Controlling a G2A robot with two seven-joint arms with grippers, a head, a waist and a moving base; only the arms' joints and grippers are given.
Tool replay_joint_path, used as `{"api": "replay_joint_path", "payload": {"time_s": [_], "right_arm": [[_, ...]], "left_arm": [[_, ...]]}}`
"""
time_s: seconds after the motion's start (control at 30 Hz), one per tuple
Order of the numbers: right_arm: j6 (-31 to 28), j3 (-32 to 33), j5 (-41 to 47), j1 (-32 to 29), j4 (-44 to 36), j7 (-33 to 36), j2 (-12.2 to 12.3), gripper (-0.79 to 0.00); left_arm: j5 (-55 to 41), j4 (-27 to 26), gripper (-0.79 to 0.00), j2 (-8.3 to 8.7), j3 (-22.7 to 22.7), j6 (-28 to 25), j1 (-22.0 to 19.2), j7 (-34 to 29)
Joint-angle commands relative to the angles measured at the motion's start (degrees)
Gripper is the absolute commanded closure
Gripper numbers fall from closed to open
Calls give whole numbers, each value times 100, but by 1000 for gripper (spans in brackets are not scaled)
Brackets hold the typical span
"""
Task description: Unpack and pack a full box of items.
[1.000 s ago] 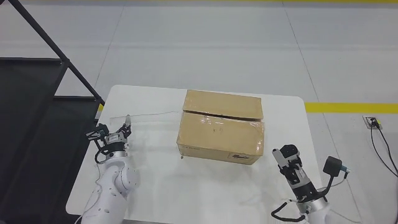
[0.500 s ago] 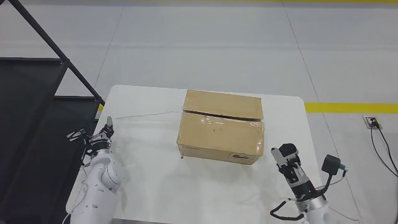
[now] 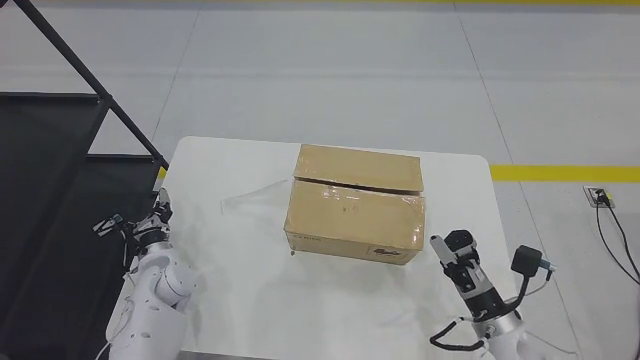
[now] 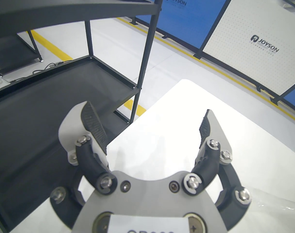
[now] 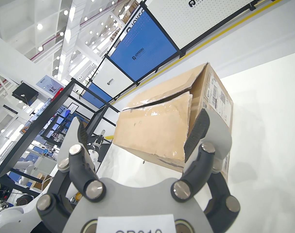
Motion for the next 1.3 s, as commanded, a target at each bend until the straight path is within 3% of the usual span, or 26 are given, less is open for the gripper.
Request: {"api": "replay_joint_path", "payload": {"time_s": [0.0,0.3,0.63,0.73,0.93,1.27], "right_arm": [[12,2,-2,-3,-4,4,0,-785],[222,-7,313,191,60,166,-4,-785],[465,279,1348,2053,1562,2193,127,-785],[446,175,1518,2643,2210,2599,148,-785],[51,-54,2009,3477,3267,3451,180,-785],[-701,237,3171,3469,3365,4861,344,-785]], "left_arm": [[-26,-275,-785,2,0,-153,147,-39],[116,-1725,-785,90,7,-1555,1016,-673],[469,-2803,-785,179,35,-2575,1638,-1152],[600,-2920,-785,196,42,-2636,1732,-1237],[784,-2915,-785,167,213,-2209,1704,-1211],[899,-2895,-785,134,408,-1971,1592,-1174]]}}
